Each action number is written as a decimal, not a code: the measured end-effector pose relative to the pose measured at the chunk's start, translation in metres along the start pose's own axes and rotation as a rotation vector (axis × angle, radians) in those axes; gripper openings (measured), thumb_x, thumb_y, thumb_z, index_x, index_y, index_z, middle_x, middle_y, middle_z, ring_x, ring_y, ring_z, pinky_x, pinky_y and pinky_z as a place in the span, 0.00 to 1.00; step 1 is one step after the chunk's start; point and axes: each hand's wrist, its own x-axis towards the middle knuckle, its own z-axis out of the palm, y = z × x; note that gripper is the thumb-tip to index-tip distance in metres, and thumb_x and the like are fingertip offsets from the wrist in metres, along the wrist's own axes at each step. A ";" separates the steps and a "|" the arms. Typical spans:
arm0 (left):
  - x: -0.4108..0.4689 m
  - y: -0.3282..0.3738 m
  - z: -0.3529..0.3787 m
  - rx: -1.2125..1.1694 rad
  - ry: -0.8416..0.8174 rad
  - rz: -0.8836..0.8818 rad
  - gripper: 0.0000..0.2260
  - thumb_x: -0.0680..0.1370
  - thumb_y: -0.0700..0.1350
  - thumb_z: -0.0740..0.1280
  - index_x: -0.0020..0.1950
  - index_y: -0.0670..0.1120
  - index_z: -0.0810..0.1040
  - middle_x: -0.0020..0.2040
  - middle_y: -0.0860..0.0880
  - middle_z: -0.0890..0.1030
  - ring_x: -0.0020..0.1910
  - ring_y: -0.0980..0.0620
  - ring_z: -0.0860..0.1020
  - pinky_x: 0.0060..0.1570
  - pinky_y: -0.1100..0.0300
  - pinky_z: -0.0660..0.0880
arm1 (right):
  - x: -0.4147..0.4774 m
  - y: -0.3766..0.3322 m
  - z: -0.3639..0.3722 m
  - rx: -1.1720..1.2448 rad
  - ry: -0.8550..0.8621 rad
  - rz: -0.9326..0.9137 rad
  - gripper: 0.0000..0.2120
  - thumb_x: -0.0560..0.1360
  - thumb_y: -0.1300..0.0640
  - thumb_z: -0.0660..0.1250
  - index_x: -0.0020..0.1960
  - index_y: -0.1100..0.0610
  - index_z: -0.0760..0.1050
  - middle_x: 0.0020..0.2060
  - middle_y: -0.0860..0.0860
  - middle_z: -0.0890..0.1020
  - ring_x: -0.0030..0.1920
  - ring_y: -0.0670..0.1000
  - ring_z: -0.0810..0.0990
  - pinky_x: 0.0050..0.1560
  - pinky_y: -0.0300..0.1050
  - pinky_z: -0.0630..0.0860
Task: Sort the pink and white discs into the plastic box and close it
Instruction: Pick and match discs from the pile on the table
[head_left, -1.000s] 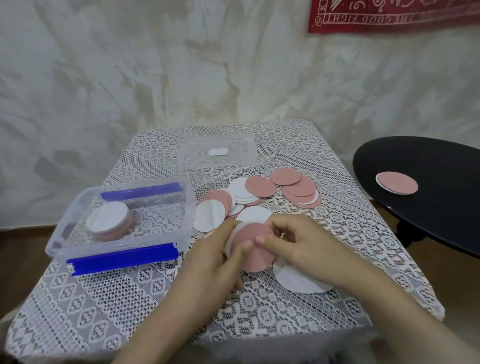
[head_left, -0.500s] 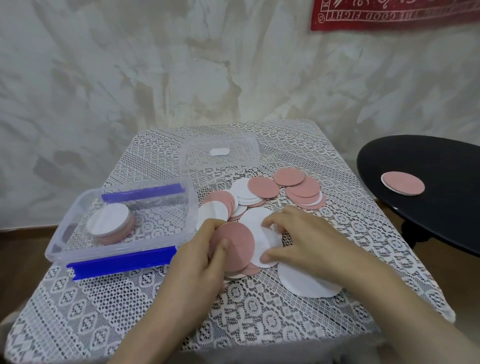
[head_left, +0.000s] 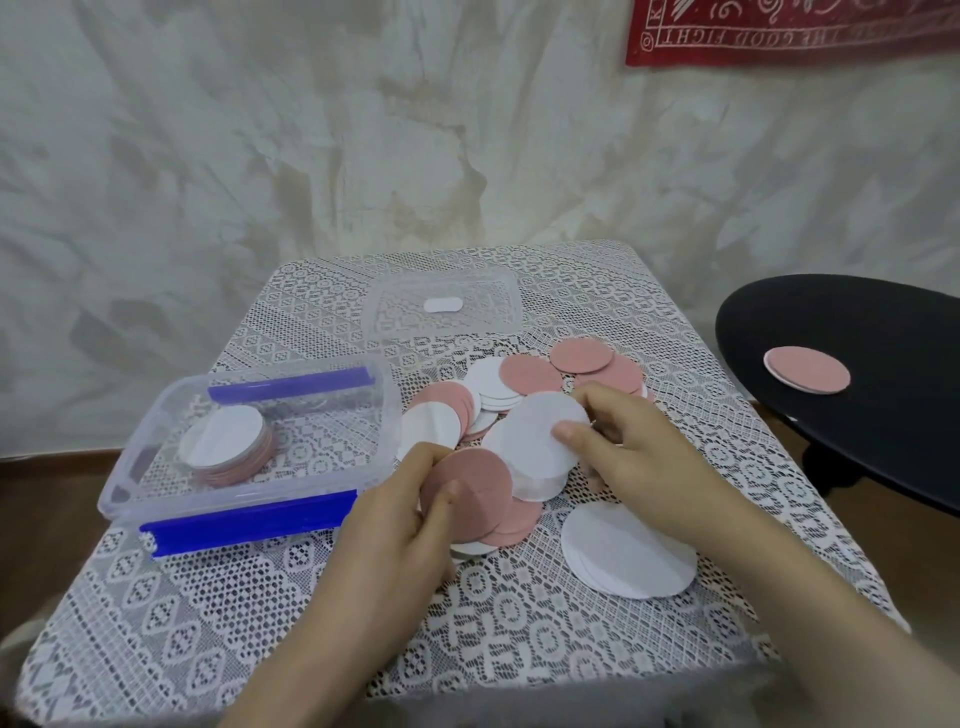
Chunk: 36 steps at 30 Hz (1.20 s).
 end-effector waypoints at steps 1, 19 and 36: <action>-0.001 0.000 0.000 0.001 -0.002 0.008 0.04 0.83 0.48 0.61 0.51 0.55 0.74 0.30 0.46 0.79 0.27 0.55 0.78 0.35 0.50 0.74 | -0.004 -0.004 -0.001 0.069 -0.021 0.012 0.06 0.82 0.56 0.65 0.47 0.50 0.78 0.32 0.44 0.77 0.33 0.48 0.76 0.37 0.49 0.73; -0.027 0.003 0.001 0.256 -0.055 0.246 0.06 0.83 0.55 0.59 0.56 0.68 0.67 0.42 0.61 0.79 0.42 0.60 0.77 0.40 0.56 0.75 | -0.056 -0.023 0.029 -0.470 -0.098 -0.195 0.07 0.81 0.41 0.63 0.50 0.44 0.75 0.35 0.38 0.75 0.40 0.42 0.75 0.37 0.37 0.67; -0.036 -0.008 -0.001 0.317 -0.123 0.262 0.05 0.83 0.50 0.60 0.52 0.60 0.66 0.37 0.59 0.74 0.39 0.54 0.74 0.37 0.55 0.69 | -0.063 -0.025 0.048 -0.603 -0.251 -0.187 0.10 0.83 0.45 0.58 0.44 0.47 0.63 0.36 0.43 0.71 0.40 0.49 0.74 0.44 0.51 0.72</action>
